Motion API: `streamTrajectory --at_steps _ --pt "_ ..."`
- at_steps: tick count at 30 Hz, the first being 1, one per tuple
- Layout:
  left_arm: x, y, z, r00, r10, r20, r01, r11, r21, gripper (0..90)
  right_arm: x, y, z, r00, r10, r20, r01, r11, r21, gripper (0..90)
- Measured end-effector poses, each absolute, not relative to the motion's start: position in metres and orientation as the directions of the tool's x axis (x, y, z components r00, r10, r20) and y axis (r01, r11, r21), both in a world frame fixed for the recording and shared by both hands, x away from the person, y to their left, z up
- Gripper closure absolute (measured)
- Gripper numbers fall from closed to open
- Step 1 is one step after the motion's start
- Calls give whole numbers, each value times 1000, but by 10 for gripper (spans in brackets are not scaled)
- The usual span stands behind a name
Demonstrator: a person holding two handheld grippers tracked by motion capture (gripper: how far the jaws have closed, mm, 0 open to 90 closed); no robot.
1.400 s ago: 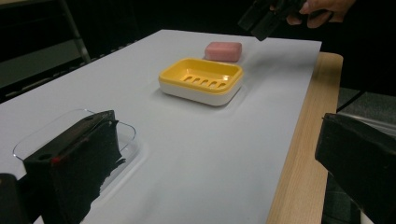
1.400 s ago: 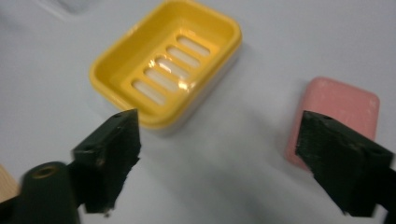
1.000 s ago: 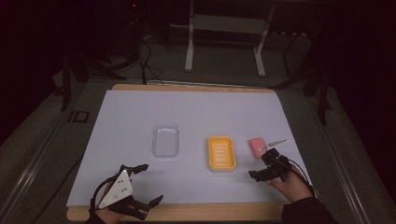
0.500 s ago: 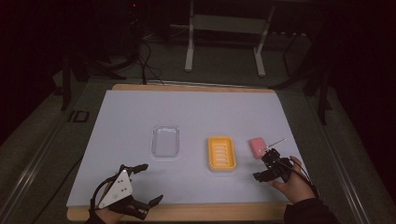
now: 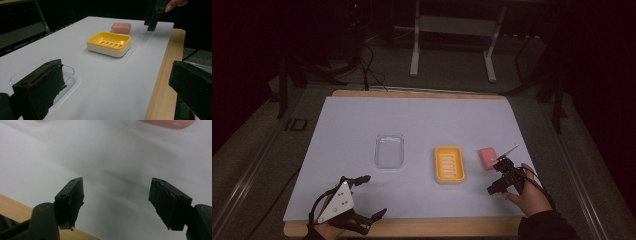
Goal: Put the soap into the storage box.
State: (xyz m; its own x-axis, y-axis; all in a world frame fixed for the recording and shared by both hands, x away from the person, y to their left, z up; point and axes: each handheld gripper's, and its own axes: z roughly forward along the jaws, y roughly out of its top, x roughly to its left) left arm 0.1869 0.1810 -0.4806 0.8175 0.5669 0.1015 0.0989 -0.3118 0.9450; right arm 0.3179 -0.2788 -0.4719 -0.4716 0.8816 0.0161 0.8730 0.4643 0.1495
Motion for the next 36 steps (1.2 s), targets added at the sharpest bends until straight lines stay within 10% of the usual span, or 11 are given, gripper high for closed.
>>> streamTrajectory --at_steps 13,36 --pt "187 181 -480 816 569 102 97 -309 946 6 337 -275 -468 -424 904 45 901 416 125 128" --pt "187 181 -480 816 570 102 97 -308 946 6 383 -273 -452 -370 925 -85 904 380 198 151"
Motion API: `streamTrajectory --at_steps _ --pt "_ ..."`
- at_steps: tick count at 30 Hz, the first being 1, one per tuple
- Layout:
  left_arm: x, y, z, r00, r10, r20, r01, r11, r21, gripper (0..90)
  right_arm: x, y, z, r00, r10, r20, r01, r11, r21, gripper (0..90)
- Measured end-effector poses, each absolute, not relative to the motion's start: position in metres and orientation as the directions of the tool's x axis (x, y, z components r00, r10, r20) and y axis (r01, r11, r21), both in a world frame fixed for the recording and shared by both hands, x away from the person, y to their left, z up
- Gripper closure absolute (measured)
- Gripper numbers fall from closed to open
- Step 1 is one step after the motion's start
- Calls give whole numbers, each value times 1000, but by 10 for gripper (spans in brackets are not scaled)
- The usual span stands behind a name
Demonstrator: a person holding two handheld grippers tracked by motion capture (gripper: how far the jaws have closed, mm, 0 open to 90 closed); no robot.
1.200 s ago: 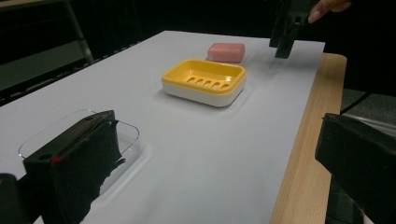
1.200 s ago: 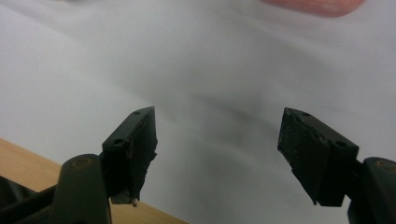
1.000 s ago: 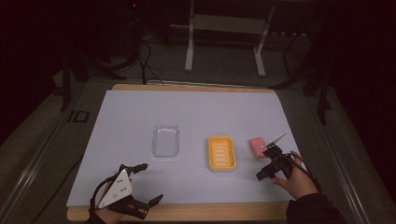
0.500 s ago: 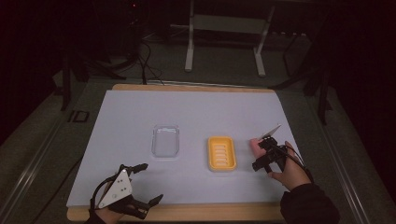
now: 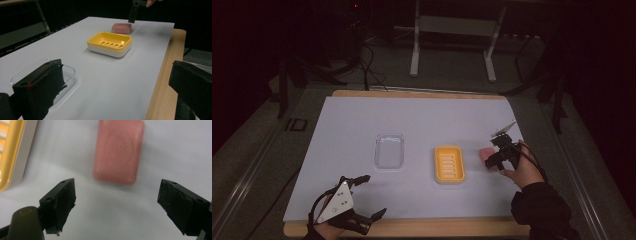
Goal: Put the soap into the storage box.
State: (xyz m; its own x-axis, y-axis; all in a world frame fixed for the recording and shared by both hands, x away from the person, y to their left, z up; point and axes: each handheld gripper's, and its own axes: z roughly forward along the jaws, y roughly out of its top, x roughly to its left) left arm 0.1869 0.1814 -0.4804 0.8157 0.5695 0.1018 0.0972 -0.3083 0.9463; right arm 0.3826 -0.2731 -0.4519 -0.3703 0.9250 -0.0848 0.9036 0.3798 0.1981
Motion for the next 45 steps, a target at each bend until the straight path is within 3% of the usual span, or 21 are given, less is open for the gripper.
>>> streamTrajectory --at_steps 5,8,25,33,35,42,45 --pt "187 181 -480 816 569 102 98 -309 946 5 393 -274 -447 -348 935 -72 910 355 213 154" --pt "186 182 -480 814 571 103 95 -306 947 5 402 -274 -445 -351 935 -49 907 352 230 220" --pt "187 182 -480 818 567 99 99 -308 946 6 422 -267 -475 -330 942 -55 924 335 184 181" --pt "187 182 -480 817 568 101 98 -309 946 5 422 -266 -486 -329 941 -75 925 337 174 249" --pt "187 182 -480 817 567 101 99 -311 945 5 423 -265 -489 -338 939 -65 923 345 173 327" --pt "187 182 -480 817 568 100 100 -310 946 5 424 -264 -498 -337 940 -56 929 341 141 352" --pt "187 182 -480 818 567 101 99 -311 945 5 424 -267 -498 -286 958 -27 946 286 155 374"
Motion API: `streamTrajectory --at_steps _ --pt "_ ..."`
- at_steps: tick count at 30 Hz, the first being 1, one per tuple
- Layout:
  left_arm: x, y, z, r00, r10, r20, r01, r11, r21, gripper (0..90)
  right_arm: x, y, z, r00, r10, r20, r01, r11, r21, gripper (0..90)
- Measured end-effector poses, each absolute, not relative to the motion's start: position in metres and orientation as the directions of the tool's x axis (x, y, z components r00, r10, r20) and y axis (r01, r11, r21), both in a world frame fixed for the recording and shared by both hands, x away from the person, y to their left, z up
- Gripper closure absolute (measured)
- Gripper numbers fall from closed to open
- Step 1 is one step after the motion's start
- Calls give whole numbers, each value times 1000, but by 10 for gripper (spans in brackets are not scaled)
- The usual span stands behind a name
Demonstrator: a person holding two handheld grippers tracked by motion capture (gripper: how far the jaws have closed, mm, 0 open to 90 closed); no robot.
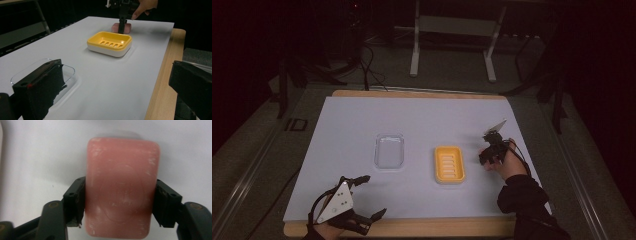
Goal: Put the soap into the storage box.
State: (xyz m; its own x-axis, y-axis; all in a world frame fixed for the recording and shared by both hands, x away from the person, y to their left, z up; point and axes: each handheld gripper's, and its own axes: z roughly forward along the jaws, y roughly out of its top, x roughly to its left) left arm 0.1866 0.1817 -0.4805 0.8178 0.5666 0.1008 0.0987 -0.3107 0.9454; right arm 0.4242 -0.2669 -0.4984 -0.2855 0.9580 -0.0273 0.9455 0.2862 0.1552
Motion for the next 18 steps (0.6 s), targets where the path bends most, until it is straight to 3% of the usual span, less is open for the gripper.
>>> streamTrajectory --at_steps 18 --pt "187 181 -481 817 568 98 103 -311 945 5 416 -270 -462 -212 977 -34 952 214 216 379"
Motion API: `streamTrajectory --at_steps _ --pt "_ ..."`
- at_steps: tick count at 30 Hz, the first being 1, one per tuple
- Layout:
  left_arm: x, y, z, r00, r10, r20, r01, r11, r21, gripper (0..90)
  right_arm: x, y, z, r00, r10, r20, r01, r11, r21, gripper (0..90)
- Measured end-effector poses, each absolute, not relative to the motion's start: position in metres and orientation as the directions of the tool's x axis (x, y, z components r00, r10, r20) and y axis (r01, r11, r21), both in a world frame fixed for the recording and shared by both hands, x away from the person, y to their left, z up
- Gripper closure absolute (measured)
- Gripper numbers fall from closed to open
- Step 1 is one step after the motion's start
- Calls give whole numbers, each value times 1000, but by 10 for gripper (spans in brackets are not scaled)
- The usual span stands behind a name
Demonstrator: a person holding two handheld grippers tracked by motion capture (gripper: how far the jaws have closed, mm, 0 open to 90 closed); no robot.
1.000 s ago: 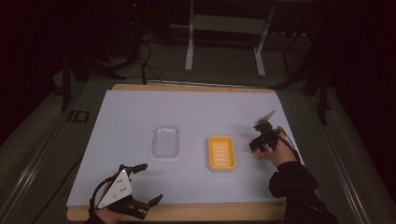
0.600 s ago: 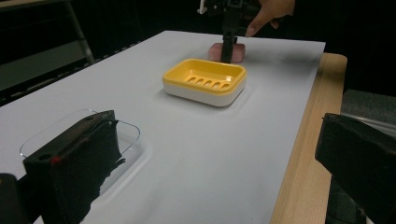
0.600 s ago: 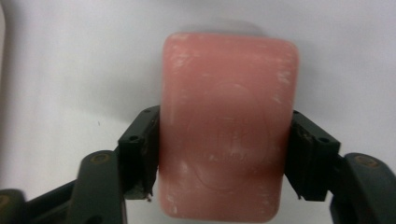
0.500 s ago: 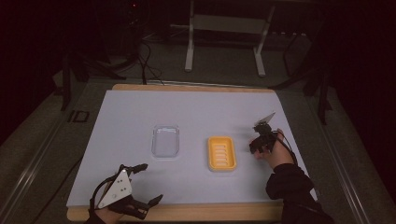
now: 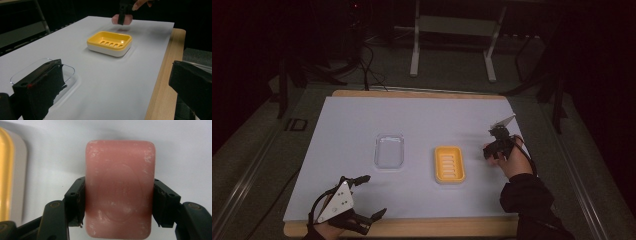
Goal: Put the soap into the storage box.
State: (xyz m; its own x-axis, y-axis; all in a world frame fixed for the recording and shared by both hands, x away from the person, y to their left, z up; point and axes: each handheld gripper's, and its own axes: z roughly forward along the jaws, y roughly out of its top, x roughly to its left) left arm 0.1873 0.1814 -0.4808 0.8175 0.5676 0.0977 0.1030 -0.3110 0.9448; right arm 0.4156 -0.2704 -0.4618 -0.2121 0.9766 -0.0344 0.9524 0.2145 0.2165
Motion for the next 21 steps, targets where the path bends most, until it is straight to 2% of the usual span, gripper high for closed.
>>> streamTrajectory --at_steps 11,21 --pt "187 182 -481 814 572 100 103 -313 944 5 401 -256 -433 -236 971 -45 933 240 269 379" --pt "187 181 -481 815 570 106 103 -321 941 6 386 -232 -411 -262 965 12 907 242 345 378"
